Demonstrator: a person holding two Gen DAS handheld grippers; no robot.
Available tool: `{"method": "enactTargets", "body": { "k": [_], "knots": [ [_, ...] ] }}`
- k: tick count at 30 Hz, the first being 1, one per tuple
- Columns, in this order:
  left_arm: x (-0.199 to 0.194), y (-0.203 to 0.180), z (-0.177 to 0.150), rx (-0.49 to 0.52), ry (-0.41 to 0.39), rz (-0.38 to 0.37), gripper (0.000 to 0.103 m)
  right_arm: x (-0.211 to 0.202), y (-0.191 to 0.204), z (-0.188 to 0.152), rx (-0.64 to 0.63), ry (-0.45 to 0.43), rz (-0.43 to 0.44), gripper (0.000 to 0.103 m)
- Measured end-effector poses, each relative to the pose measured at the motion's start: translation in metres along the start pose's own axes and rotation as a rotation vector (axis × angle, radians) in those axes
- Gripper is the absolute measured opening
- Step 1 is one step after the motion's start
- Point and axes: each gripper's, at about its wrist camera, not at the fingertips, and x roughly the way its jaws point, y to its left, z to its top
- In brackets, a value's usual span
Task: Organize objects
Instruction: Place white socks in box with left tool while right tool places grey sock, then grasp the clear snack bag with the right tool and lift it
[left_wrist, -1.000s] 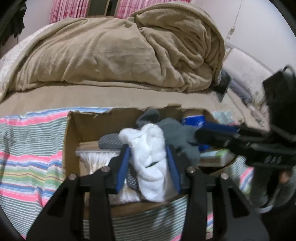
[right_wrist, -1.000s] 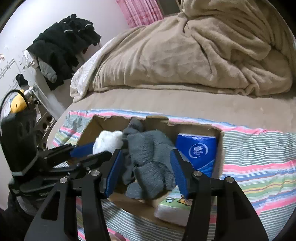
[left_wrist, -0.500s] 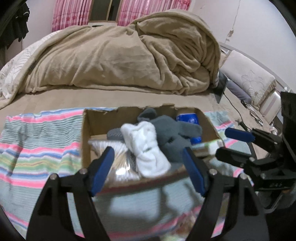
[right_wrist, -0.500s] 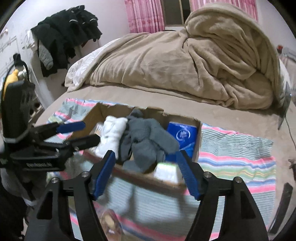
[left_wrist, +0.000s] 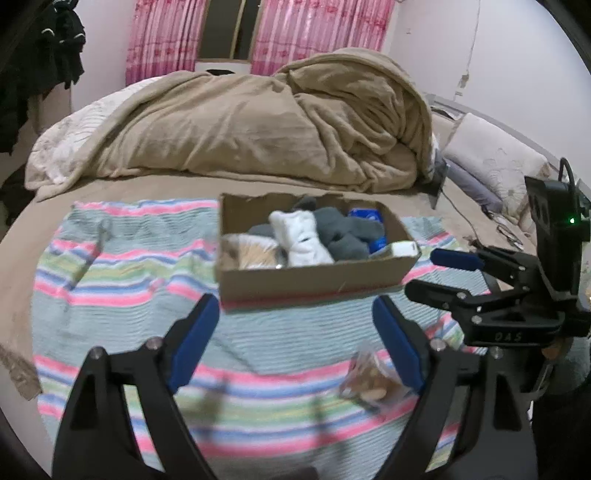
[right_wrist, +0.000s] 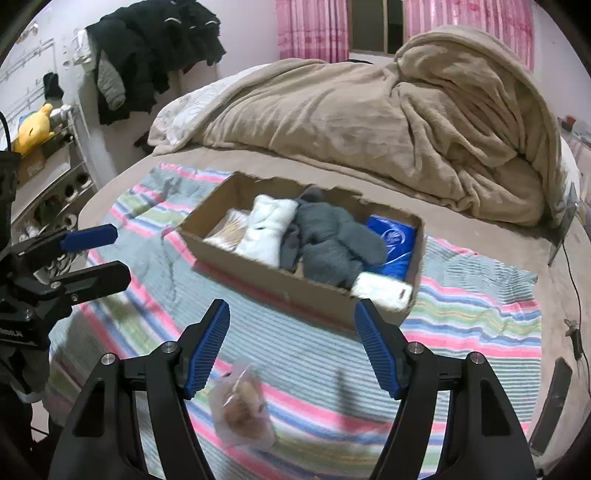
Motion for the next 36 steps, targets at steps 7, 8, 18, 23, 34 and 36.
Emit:
{"method": "enactTargets", "body": {
  "k": [7,8,18,23,34,36],
  "knots": [
    [-0.015,0.003,-0.025,-0.001,0.021,0.044,0.086,0.012,0.019,-0.027,-0.023,0.064,0.022,0.073],
    [-0.015,0.004,-0.027,-0.001,0.023,0.05,0.086,0.013,0.021,-0.031,-0.021,0.072,0.024,0.073],
    [-0.006,0.017,-0.056,-0.061,0.099,0.046,0.086,0.045,0.037,-0.066,-0.031,0.183,0.03,0.073],
    [-0.002,0.02,-0.066,-0.074,0.127,0.029,0.086,0.058,0.05,-0.074,-0.074,0.238,0.051,0.073],
    [0.004,0.025,-0.066,-0.083,0.15,0.014,0.086,0.067,0.051,-0.076,-0.073,0.276,0.097,0.048],
    [0.003,0.027,-0.066,-0.086,0.148,0.013,0.086,0.064,0.05,-0.074,-0.068,0.265,0.099,0.047]
  ]
}}
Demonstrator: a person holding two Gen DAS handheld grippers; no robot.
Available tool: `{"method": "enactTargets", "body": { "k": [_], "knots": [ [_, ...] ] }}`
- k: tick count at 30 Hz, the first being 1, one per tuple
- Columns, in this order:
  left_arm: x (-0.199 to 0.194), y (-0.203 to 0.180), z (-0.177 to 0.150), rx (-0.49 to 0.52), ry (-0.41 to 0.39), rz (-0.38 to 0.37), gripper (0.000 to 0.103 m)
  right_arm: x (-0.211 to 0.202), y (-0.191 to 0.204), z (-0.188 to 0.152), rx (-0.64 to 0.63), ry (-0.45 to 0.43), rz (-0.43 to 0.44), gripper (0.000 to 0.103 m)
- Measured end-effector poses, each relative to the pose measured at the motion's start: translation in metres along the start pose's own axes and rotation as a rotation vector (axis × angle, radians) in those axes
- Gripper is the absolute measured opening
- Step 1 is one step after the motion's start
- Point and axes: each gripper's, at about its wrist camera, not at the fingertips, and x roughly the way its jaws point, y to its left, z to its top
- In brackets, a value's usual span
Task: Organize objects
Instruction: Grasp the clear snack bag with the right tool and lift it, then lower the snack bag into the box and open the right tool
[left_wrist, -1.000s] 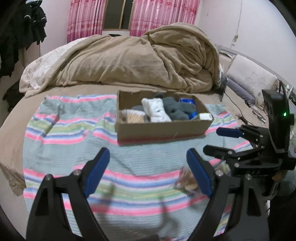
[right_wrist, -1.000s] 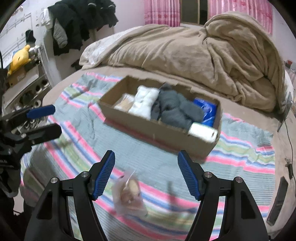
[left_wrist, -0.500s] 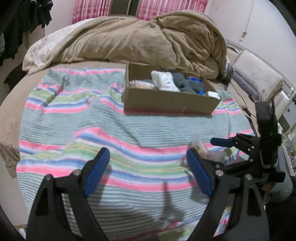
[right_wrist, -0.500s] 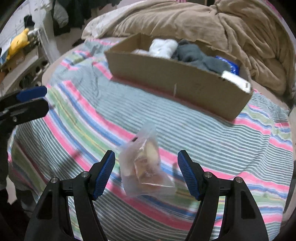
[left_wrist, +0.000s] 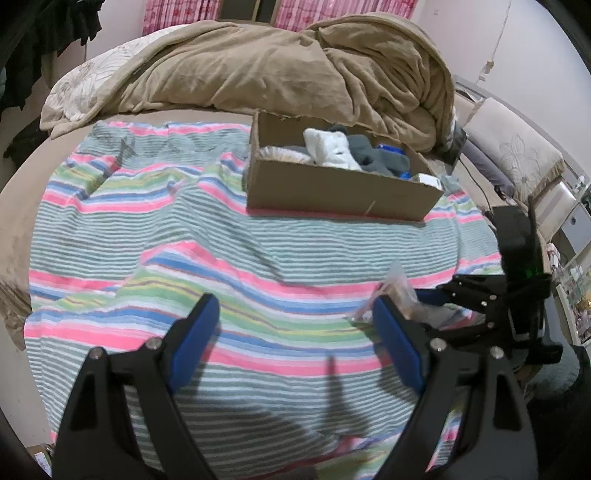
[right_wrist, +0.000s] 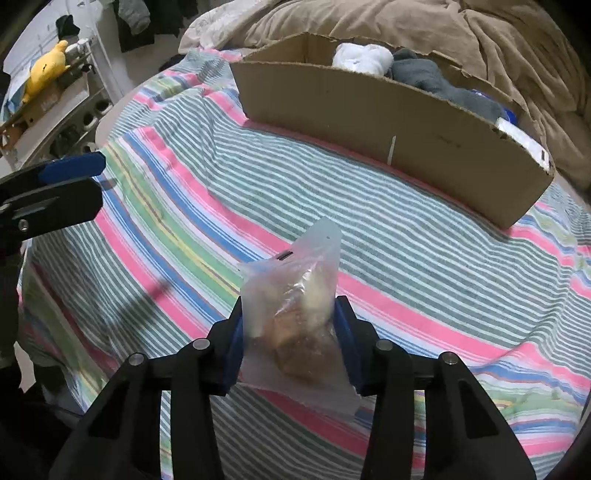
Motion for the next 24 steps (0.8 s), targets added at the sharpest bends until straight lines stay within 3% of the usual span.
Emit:
{"method": "enactTargets", "body": {
  "k": [9,15,24],
  "knots": [
    [-0.008,0.019,0.019,-0.003,-0.046,0.036,0.086,-0.036,-0.013,0.032,0.047,-0.117,0.026,0.047],
    [-0.01,0.031,0.036,0.018,-0.075,0.066,0.086,-0.05,-0.013,0.073,0.063,-0.196,0.031,0.047],
    [-0.008,0.045,0.069,0.067,-0.123,0.087,0.086,-0.049,-0.019,0.138,0.084,-0.226,0.049,0.047]
  ]
}}
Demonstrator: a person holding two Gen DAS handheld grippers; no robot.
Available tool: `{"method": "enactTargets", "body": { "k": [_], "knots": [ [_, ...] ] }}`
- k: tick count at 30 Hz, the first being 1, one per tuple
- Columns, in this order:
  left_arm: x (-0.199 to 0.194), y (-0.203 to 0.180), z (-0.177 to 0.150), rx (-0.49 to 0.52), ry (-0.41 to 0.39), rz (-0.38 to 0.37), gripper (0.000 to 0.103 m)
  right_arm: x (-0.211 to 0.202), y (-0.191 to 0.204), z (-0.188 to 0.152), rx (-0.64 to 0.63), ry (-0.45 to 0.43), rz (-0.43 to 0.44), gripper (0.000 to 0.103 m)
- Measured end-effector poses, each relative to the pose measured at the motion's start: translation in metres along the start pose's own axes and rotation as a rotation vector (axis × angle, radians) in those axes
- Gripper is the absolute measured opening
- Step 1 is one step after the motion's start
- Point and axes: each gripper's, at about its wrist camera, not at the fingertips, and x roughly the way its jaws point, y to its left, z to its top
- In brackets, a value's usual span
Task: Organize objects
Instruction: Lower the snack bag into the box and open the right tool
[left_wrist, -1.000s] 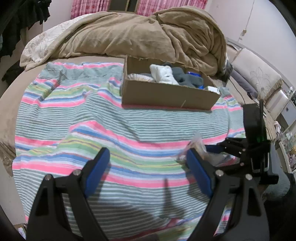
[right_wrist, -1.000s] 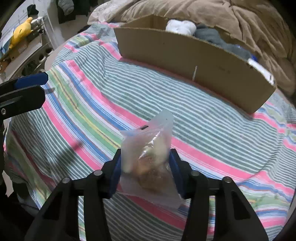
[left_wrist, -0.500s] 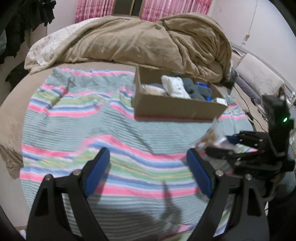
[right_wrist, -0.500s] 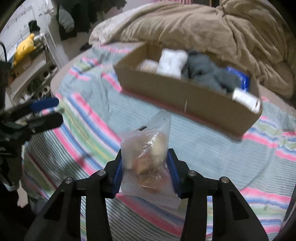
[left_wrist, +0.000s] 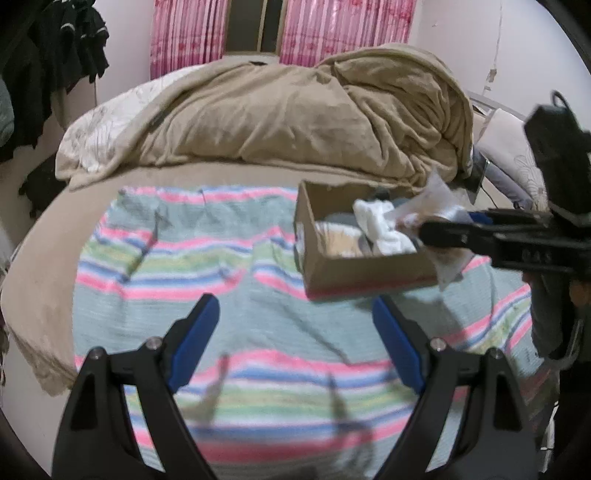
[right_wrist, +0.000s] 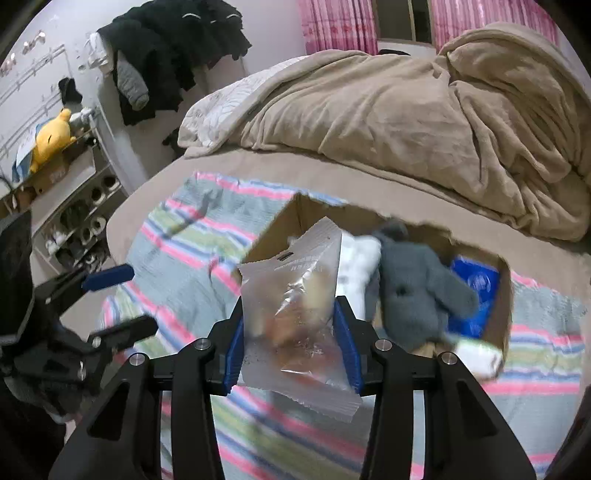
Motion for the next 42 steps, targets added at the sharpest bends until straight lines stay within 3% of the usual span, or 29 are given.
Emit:
{"method": "enactTargets", "body": {
  "k": [10,15,22,24,26,32,42],
  "knots": [
    [0.023,0.03,0.024,-0.004,0.0,-0.008,0.086,0.057,-0.019,0.045,0.159,0.055,0.012,0.047],
    [0.041,0.036,0.025,-0.001,0.035,-0.021,0.086,0.09,-0.03,0.05,0.264,0.087,-0.011,0.047],
    [0.053,0.031,0.027,0.027,0.055,-0.038,0.086,0.113,-0.033,0.057,0.298,0.115,-0.062,0.051],
    [0.055,0.029,0.027,0.028,0.068,-0.039,0.086,0.11,-0.032,0.057,0.297,0.104,-0.05,0.062],
    [0.055,0.027,0.027,0.029,0.071,-0.039,0.086,0.103,-0.031,0.054,0.302,0.087,-0.046,0.066],
    [0.045,0.018,0.03,0.029,0.063,-0.028,0.086,0.059,-0.032,0.041,0.281,0.026,-0.062,0.068],
    [0.021,-0.018,0.026,0.034,0.052,-0.034,0.086,-0.021,-0.044,0.004,0.265,-0.065,-0.201,0.069]
  ]
}}
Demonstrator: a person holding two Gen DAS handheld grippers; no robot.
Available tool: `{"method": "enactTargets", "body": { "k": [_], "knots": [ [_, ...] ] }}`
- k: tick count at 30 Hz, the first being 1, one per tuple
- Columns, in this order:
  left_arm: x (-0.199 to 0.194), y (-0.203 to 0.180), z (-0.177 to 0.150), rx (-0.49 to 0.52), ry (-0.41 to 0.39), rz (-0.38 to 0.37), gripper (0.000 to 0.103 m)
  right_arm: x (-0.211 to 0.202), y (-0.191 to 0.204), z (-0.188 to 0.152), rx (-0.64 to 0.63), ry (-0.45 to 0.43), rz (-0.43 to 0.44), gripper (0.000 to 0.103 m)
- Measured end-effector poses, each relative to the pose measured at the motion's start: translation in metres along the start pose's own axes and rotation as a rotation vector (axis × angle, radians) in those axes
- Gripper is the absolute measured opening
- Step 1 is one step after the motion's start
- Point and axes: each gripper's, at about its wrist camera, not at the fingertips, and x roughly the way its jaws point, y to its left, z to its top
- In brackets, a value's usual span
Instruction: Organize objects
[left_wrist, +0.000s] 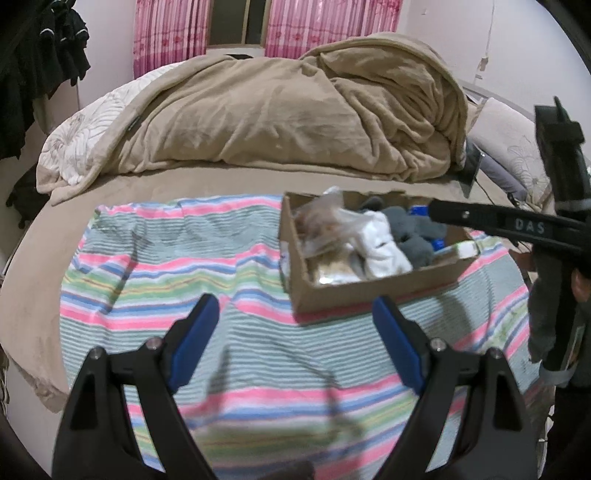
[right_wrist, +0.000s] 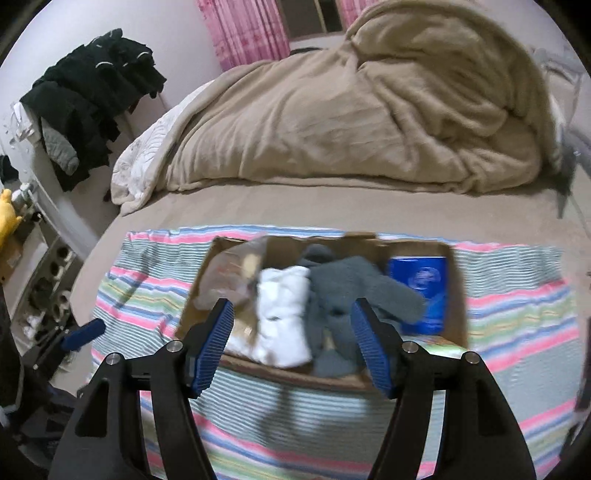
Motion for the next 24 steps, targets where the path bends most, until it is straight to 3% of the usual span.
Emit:
{"method": "enactTargets", "body": {
  "k": [13,24],
  "knots": [
    [-0.052,-0.037,-0.022,-0.014,-0.033,0.0,0.086,-0.073,-0.016,-0.042,-0.012,-0.055,-0.03,0.069],
    [-0.09,-0.065,-0.048,-0.019,-0.034,0.009,0.086,-0.13,-0.008,-0.081,-0.046,-0.104,-0.06,0.069]
  ]
}}
